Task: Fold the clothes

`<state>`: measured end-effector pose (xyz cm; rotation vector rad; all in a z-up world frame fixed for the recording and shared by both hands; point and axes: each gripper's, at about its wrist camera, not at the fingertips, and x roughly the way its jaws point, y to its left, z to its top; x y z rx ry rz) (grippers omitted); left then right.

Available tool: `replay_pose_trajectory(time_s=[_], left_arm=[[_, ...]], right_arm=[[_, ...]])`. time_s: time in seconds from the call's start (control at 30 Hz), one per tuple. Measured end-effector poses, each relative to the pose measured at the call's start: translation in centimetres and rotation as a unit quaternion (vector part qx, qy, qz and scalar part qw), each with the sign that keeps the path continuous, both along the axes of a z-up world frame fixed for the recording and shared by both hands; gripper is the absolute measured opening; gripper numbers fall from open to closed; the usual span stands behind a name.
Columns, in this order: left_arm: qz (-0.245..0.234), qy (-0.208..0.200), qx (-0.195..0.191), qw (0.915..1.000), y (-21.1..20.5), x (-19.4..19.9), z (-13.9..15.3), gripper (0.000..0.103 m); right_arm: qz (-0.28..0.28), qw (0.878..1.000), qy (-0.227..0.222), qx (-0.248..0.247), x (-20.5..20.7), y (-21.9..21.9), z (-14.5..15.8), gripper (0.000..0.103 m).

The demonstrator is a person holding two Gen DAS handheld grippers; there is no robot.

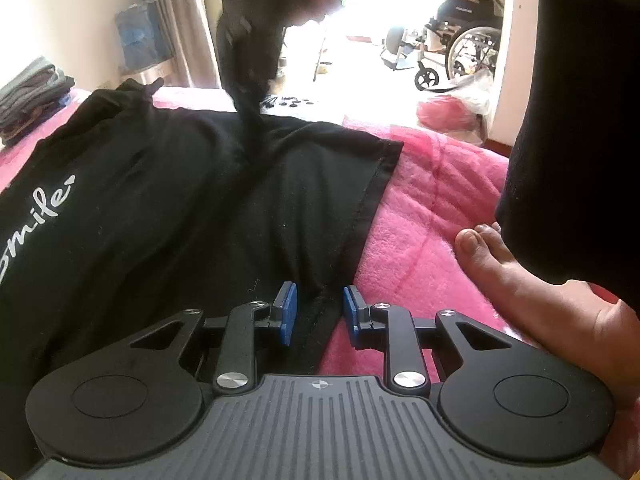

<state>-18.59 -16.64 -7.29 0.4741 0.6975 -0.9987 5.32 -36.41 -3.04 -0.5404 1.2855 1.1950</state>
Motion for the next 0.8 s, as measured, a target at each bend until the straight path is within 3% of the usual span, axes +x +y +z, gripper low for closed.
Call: replay_pose_trajectory(time_s=[0.1,0.33,0.43,0.5,0.53,0.6,0.67,0.8], left_arm=[[-0.005,-0.004,0.0,1.0,0.0,-0.1,-0.1,0.024],[-0.012,-0.007,0.001,0.9999,-0.1,-0.1,0.0,0.024],[-0.014,-0.007,0.0,0.9999,0.0,0.0,0.0,0.024],[-0.015,-0.009,0.0,0.9998,0.0,-0.1,0.0,0.024],[-0.016,-0.01,0.0,0.9998,0.0,-0.1,0.0,0.024],[-0.017,-0.012,0.0,0.9998,0.0,-0.2,0.0,0.024],[-0.017,-0.016,0.001,0.9997,0.0,-0.4,0.0,0.024],[-0.017,-0.024,0.005,0.9995,-0.1,-0.7,0.0,0.024]], right_arm=[[0.022,1.0,-0.005,-0.012,-0.1,0.4,-1.6,0.0],[-0.114,0.99,-0.077,0.018,5.0,-3.4,1.3,0.0],[0.008,1.0,0.014,-0.008,0.5,-0.9,1.2,0.0],[0.08,0.995,0.028,-0.051,-2.0,0.1,-0.6,0.0],[0.087,0.994,0.018,-0.061,-2.2,-0.1,-1.2,0.0],[-0.009,0.999,0.022,-0.046,0.8,-2.3,-1.1,0.0],[-0.059,0.996,-0.044,-0.056,2.3,-4.0,0.3,0.0],[-0.003,0.989,-0.126,-0.071,1.3,-2.0,3.3,0.0]])
